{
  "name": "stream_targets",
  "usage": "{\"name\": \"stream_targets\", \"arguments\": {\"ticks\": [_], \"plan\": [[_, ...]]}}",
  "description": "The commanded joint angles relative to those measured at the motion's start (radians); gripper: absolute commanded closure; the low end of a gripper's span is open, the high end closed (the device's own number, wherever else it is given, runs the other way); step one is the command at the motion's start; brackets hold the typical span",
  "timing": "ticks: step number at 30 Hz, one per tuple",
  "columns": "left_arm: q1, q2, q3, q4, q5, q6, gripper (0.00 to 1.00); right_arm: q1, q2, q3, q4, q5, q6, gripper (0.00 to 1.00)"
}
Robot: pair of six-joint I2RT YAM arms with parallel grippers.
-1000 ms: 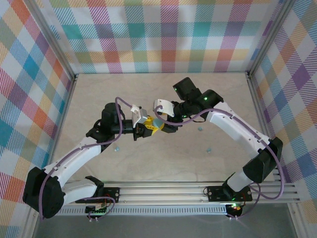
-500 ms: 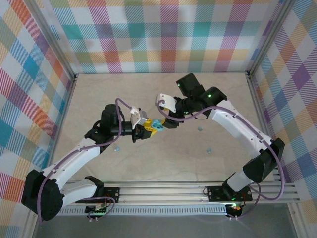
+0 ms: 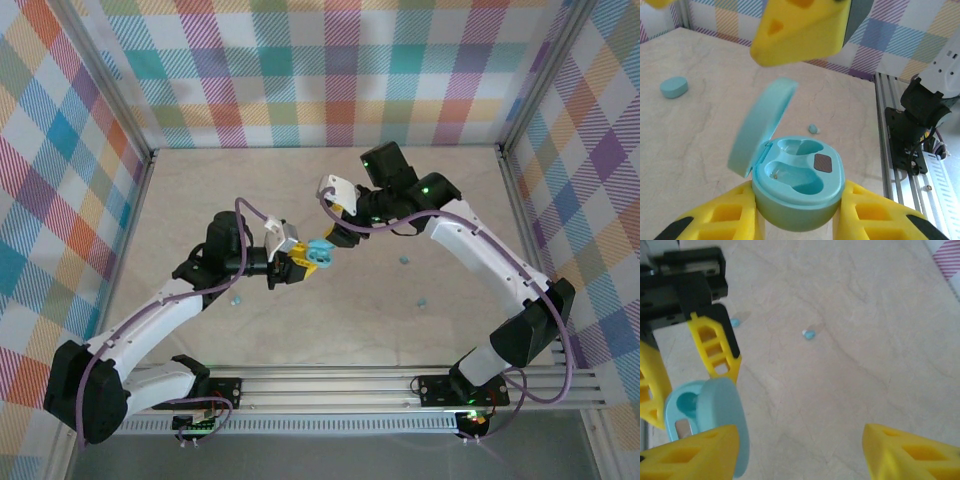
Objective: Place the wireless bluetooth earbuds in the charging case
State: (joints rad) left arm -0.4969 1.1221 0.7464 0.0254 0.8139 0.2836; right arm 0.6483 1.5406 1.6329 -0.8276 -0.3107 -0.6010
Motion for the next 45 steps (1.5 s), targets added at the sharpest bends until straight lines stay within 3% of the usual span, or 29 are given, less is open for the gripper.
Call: {"name": "stream_targets", "arguments": {"ticks": [1,10,15,18,20,27,37,45], "plan": [[0.000,0.026,0.040,-0.021,-0.055,-0.056,0.96,-0.028,-0.050,-0.025,0.100,-0.024,0.113,0.31],[0.009,0.096,0.056,0.018,-0.101,-0.141,0.95,-0.145,-0.092,-0.058,0.165,-0.057,0.340,0.30],[0.011,0.113,0.065,0.032,-0.083,-0.150,0.95,-0.105,-0.129,-0.168,0.199,-0.105,0.299,0.32],[0.011,0.105,0.069,0.034,-0.068,-0.153,0.95,0.003,-0.180,-0.283,0.260,0.023,0.179,0.29],[0.012,0.101,0.075,0.029,-0.050,-0.157,0.95,0.046,-0.195,-0.317,0.277,0.040,0.153,0.28],[0.013,0.101,0.093,0.064,0.007,-0.199,0.95,0.063,-0.193,-0.343,0.262,0.010,0.152,0.25],[0.009,0.112,0.104,0.120,0.047,-0.196,0.95,0.027,-0.105,-0.259,0.265,0.191,0.104,0.27],[0.010,0.108,0.060,0.161,0.010,-0.154,0.95,-0.090,-0.059,-0.178,0.261,0.020,0.154,0.27]]}}
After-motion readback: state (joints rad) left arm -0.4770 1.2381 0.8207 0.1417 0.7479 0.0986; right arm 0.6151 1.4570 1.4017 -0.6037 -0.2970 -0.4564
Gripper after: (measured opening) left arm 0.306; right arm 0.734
